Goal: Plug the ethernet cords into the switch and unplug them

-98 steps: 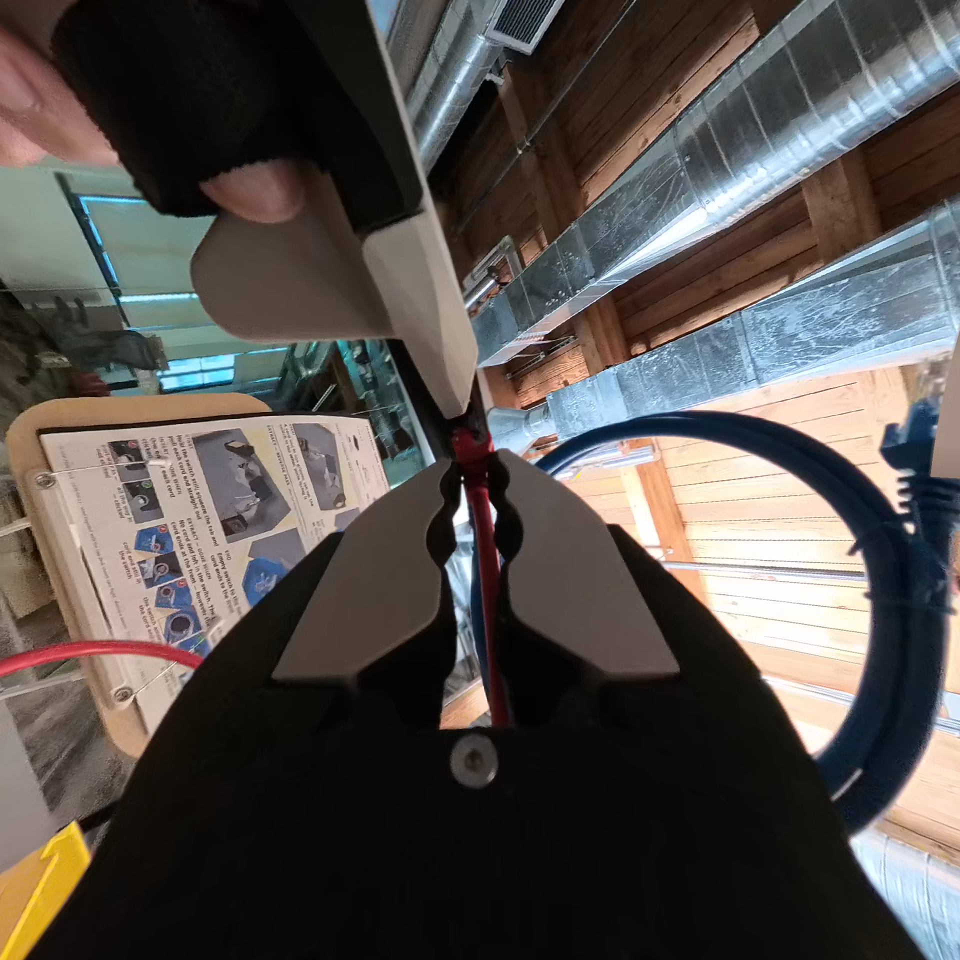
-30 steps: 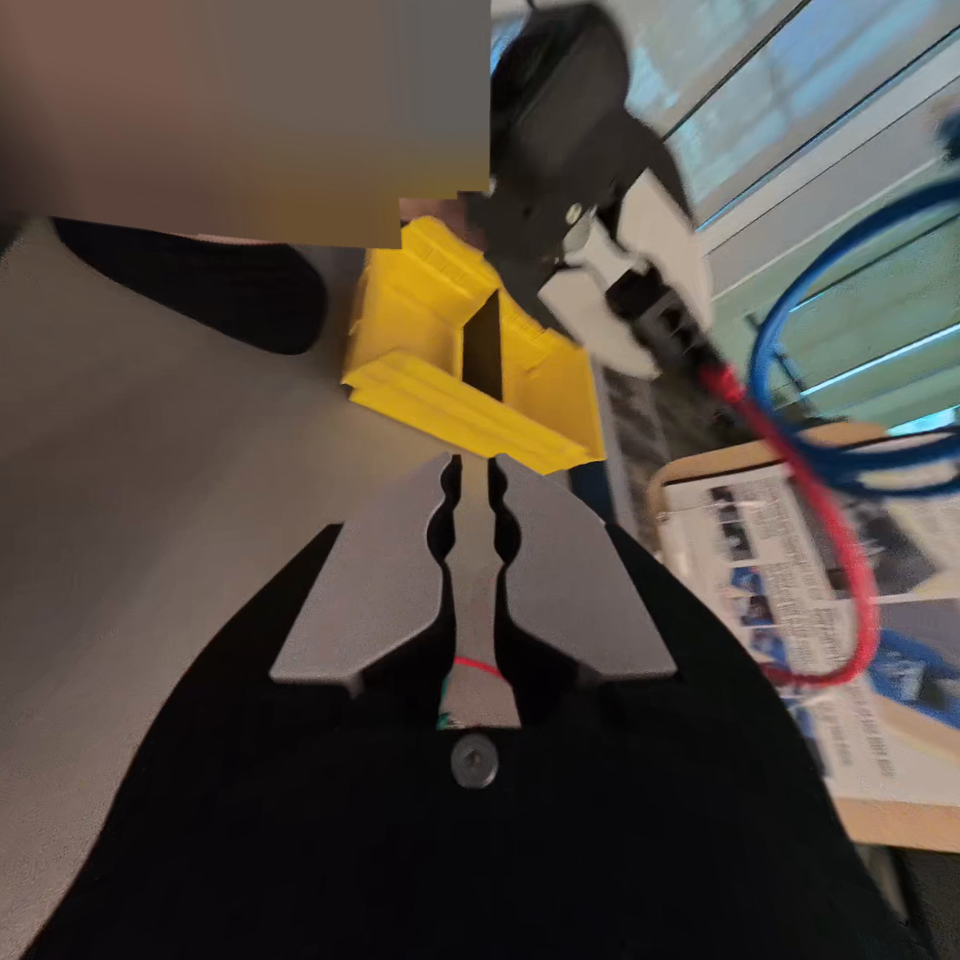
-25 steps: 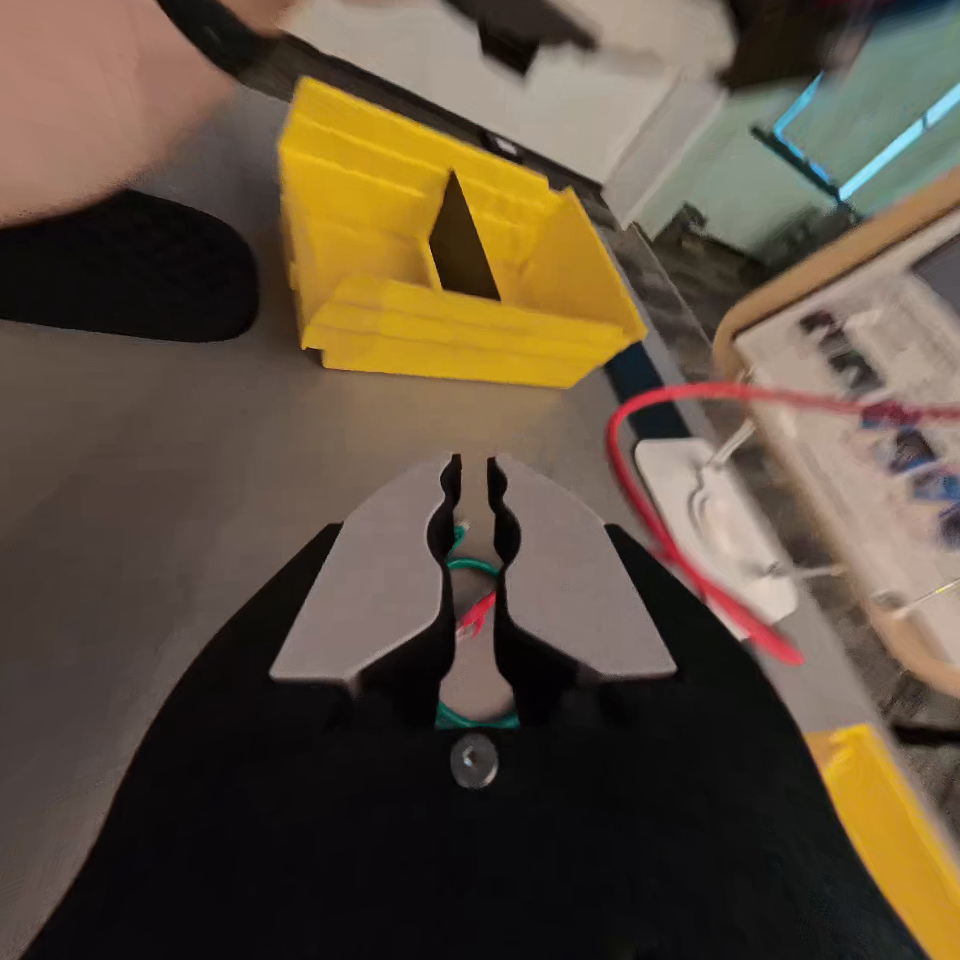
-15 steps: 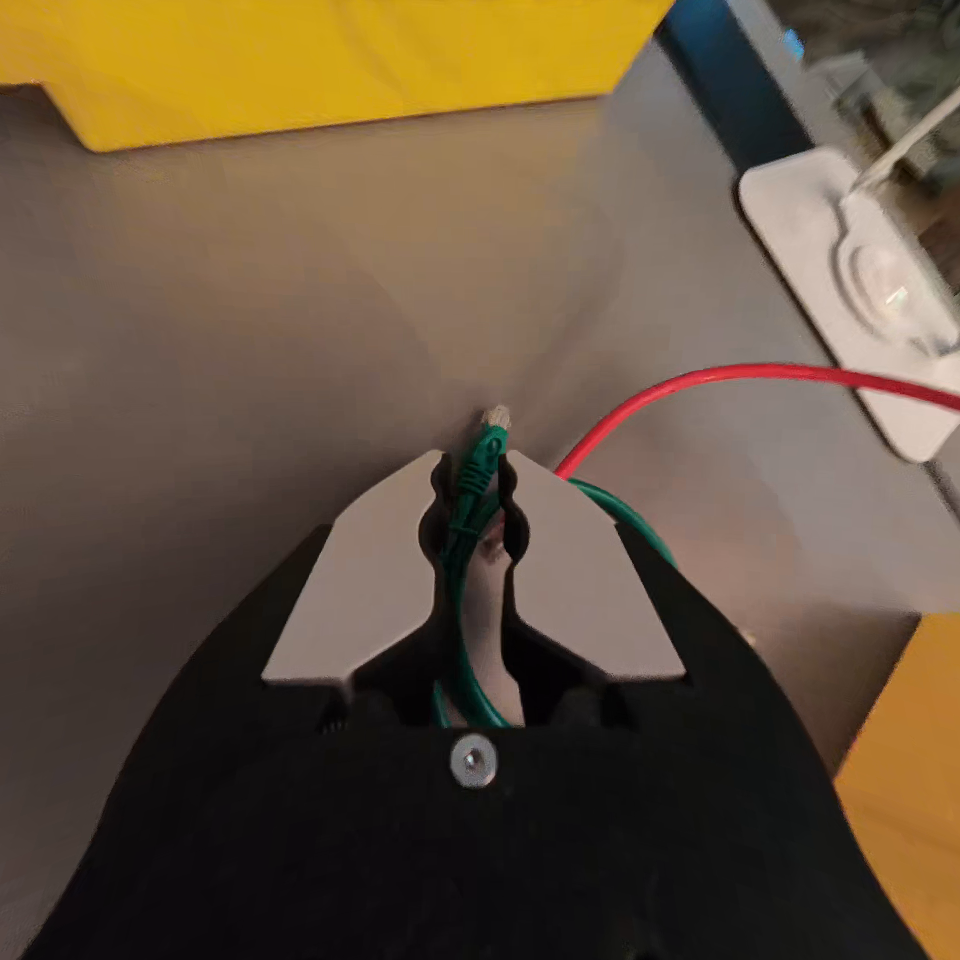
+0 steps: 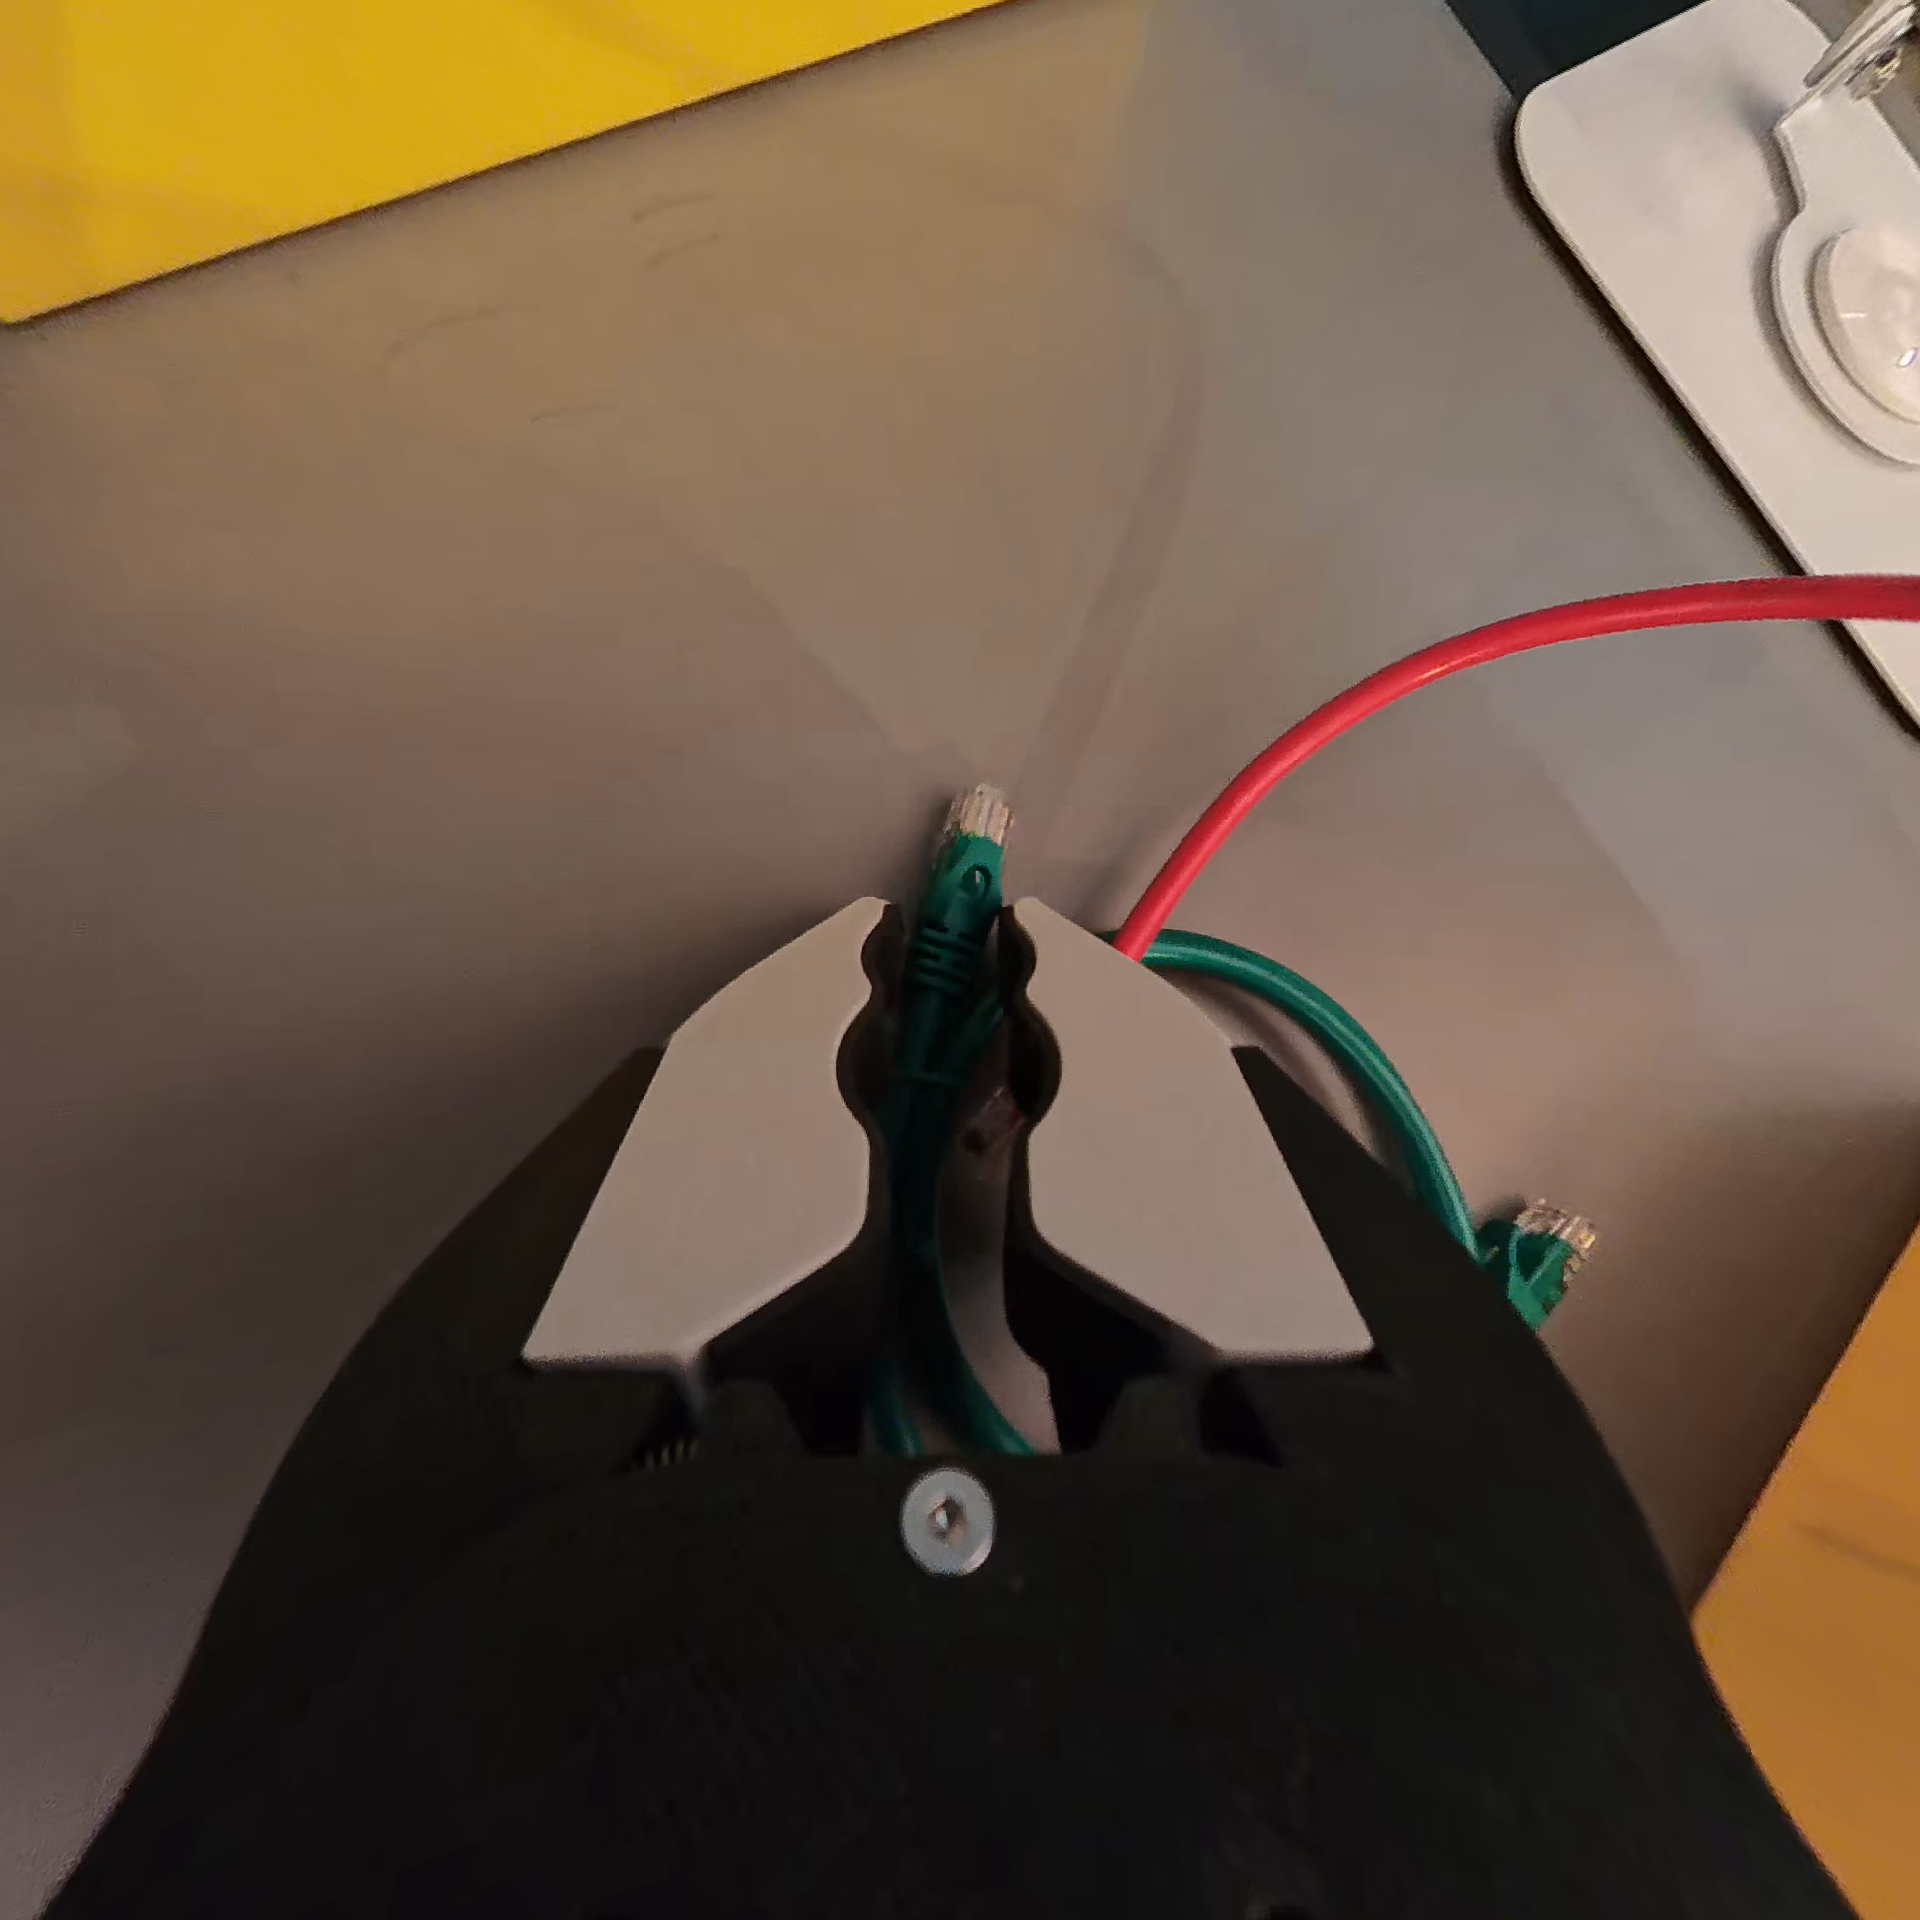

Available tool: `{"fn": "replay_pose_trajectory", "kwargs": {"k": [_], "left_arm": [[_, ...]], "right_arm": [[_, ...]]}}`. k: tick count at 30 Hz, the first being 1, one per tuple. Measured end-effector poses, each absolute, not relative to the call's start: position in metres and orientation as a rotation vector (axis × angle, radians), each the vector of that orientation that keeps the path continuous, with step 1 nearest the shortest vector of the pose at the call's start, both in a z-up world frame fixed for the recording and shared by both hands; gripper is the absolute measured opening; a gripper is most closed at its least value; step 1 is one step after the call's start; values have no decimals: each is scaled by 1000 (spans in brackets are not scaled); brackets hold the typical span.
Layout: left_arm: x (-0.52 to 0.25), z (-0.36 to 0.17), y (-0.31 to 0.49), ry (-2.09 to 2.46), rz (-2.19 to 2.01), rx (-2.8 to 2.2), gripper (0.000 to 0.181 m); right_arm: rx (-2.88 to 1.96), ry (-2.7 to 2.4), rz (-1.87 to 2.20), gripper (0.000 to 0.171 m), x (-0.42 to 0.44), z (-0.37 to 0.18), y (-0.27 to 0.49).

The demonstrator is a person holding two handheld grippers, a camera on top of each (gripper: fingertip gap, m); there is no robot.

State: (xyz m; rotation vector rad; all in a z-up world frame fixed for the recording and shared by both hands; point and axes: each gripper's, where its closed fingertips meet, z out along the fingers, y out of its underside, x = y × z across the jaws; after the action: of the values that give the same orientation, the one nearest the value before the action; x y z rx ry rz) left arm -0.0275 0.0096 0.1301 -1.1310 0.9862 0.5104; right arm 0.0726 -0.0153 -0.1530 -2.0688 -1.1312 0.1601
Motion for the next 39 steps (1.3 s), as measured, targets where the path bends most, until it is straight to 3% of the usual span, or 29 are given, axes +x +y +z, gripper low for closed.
{"fn": "replay_pose_trajectory", "kwargs": {"k": [11,19,25,32,39], "left_arm": [[-3,133,-9,1049,392,-1004,30],[12,120,-7,1105,410,-993,30],[18,111,-3,1140,461,-997,30],[32,93,1,1212,569,-967,30],[57,72,-1,1299,650,-899,30]], "right_arm": [[-1918,-1227,313,13,71,-141,-30],[-1407,-1111,529,13,62,6,-72],[-1383,-1144,485,14,59,78,-81],[-1579,-1169,417,13,64,91,-67],[-1729,-1210,330,13,72,67,-59]]}}
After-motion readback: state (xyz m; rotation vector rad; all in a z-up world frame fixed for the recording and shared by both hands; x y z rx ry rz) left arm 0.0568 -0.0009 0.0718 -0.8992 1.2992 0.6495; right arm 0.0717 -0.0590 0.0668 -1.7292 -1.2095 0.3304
